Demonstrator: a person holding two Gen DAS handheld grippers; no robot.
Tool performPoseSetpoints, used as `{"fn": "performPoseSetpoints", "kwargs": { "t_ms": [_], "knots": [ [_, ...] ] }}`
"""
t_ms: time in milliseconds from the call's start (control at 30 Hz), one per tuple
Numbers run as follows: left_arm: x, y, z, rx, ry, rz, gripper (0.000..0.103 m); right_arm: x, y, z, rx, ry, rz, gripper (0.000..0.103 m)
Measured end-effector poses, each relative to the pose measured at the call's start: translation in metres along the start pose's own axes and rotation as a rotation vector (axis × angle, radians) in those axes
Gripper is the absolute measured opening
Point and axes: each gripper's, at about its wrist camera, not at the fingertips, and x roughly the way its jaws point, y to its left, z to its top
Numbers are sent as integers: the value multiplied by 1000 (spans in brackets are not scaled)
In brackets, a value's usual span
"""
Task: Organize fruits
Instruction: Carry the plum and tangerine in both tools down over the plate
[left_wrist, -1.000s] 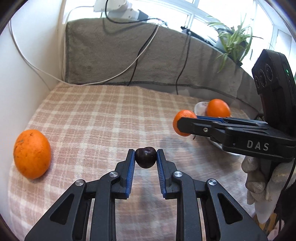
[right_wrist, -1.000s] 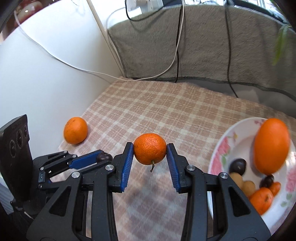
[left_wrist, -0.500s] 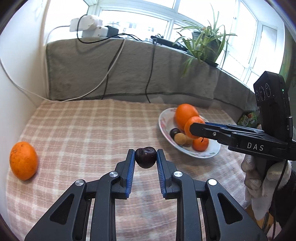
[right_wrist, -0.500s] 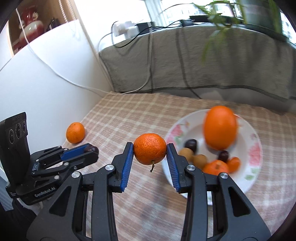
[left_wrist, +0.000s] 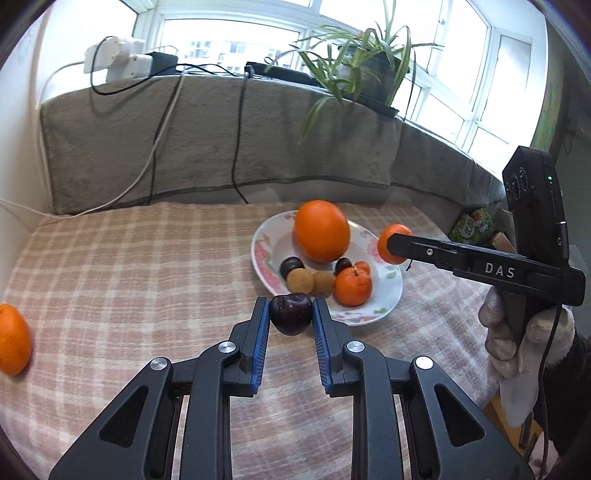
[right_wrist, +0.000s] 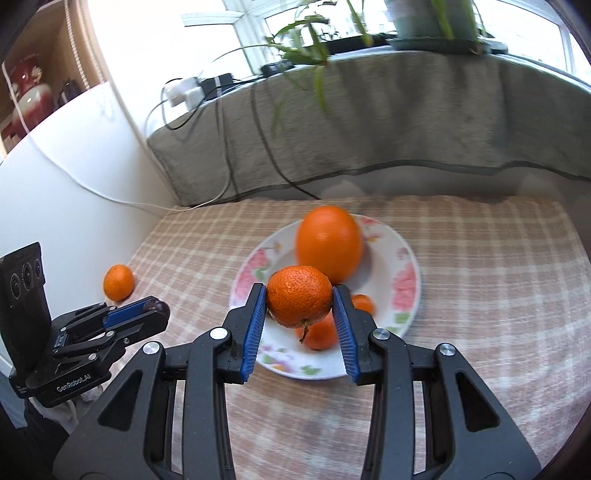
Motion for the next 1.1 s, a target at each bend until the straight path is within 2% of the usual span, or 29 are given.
{"fn": "performPoseSetpoints", "kwargs": {
  "t_ms": [467,1100],
  "knots": [
    [23,-27,10,53,35,-32,22,14,-33,5,41,23,-35,38],
    [43,-42,19,86,53,-49,22,33,-51,11,66,52,-44,39]
  ]
}}
